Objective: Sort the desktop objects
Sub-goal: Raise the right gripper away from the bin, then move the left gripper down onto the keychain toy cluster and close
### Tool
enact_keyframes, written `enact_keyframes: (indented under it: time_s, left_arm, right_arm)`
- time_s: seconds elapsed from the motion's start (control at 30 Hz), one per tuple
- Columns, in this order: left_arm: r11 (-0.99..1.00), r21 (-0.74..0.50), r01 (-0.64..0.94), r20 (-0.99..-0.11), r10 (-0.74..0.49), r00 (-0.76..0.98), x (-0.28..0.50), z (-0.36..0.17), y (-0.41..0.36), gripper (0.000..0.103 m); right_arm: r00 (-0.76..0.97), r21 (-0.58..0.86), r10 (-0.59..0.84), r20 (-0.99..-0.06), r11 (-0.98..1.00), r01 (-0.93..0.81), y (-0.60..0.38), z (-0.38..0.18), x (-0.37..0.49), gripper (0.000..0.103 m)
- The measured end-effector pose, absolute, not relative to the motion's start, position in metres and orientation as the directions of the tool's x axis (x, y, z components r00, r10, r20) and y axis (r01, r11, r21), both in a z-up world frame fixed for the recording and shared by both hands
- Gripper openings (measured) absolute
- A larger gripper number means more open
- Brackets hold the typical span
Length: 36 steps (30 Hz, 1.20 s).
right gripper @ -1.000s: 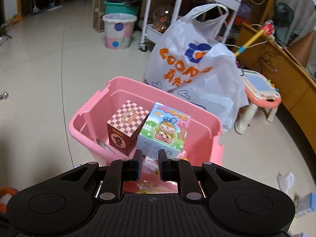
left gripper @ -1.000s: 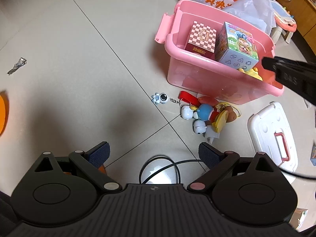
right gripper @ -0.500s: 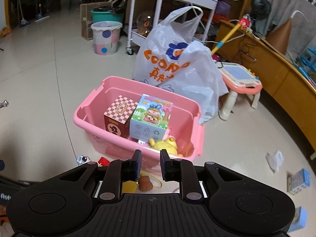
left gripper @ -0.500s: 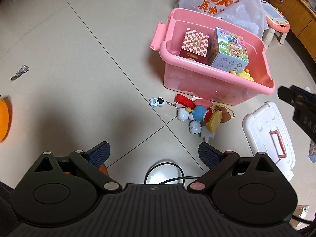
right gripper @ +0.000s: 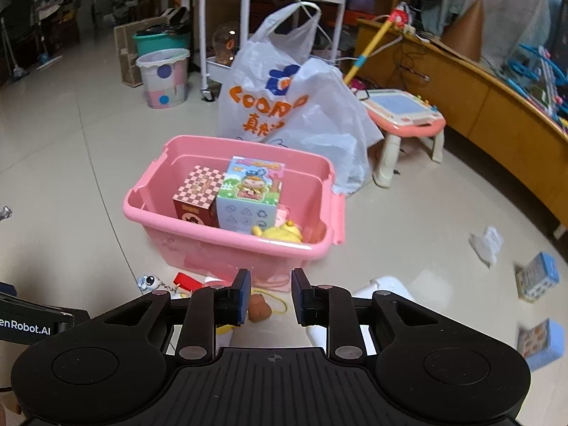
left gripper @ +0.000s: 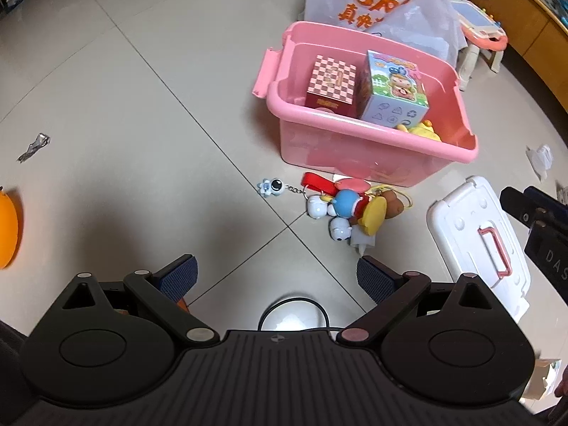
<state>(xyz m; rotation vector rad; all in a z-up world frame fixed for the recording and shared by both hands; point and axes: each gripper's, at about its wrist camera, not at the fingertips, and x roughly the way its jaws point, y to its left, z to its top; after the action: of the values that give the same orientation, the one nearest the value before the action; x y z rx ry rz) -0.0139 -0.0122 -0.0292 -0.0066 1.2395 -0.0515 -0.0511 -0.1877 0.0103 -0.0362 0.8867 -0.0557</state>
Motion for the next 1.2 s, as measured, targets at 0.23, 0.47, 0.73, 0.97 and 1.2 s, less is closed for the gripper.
enact_keyframes:
  time_s: [0.23, 0.47, 0.73, 0.97, 1.2]
  left_arm:
    - [0.999, -0.025, 0.040, -0.946, -0.036, 0.323, -0.017, -0.030, -0.019, 0.099]
    - [0.999, -0.011, 0.039, -0.947, -0.023, 0.321, -0.019, -0.032, -0.024, 0.099]
    - [0.996, 0.035, 0.083, -0.941, 0.004, 0.339, -0.019, -0.035, -0.038, 0.099]
    - [0.994, 0.024, 0.109, -0.933, -0.017, 0.359, -0.014, -0.044, -0.049, 0.099]
    - [0.996, -0.024, 0.085, -0.925, -0.054, 0.376, 0.007, -0.064, -0.055, 0.099]
  right_arm:
    - [0.626, -0.005, -0.076, -0.776, 0.993, 0.114, -0.207, 0.002, -0.065, 0.029]
    - [0.619, 0.046, -0.081, -0.781, 0.981, 0.187, -0.222, -0.011, -0.078, 0.033]
    - [0.594, 0.103, -0.064, -0.802, 0.964, 0.244, -0.230, -0.032, -0.086, 0.035]
    - [0.561, 0.138, -0.049, -0.826, 0.948, 0.286, -0.235, -0.054, -0.089, 0.042]
    - [0.517, 0.184, -0.030, -0.855, 0.916, 0.356, -0.243, -0.079, -0.089, 0.042]
